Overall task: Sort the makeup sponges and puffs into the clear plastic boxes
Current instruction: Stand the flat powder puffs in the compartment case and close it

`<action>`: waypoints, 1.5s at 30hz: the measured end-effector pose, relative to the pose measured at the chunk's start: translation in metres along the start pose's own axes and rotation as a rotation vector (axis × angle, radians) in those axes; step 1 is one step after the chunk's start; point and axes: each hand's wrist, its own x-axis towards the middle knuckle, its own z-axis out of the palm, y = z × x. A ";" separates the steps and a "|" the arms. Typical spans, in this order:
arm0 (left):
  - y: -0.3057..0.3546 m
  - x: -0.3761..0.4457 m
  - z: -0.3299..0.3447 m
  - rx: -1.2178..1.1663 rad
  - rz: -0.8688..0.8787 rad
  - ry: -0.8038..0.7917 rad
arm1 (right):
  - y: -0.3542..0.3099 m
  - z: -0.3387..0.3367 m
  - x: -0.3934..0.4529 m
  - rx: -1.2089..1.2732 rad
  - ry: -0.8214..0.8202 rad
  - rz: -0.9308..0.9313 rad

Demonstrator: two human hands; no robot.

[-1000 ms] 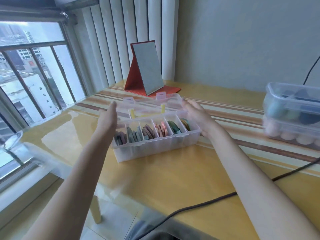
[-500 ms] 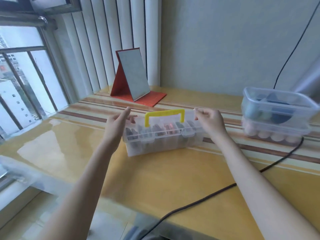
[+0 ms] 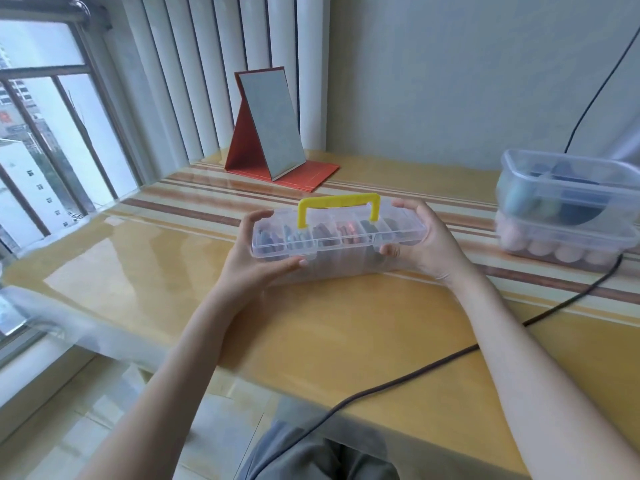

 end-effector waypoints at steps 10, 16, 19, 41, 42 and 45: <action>-0.001 0.000 0.002 0.096 0.001 0.055 | 0.000 0.002 -0.001 -0.084 0.094 0.026; 0.005 0.002 0.004 0.098 -0.034 0.065 | -0.004 0.004 0.001 -0.185 0.184 0.035; 0.007 0.003 0.005 0.098 -0.053 0.062 | -0.009 0.005 -0.001 -0.307 0.235 0.031; 0.012 0.045 0.072 -0.086 -0.219 0.132 | -0.006 0.017 0.003 0.130 0.845 0.370; 0.012 0.052 0.079 -0.085 -0.224 0.141 | -0.003 0.016 0.005 0.118 0.873 0.373; 0.012 0.077 0.095 -0.114 -0.246 0.148 | 0.003 0.014 0.017 0.100 0.923 0.365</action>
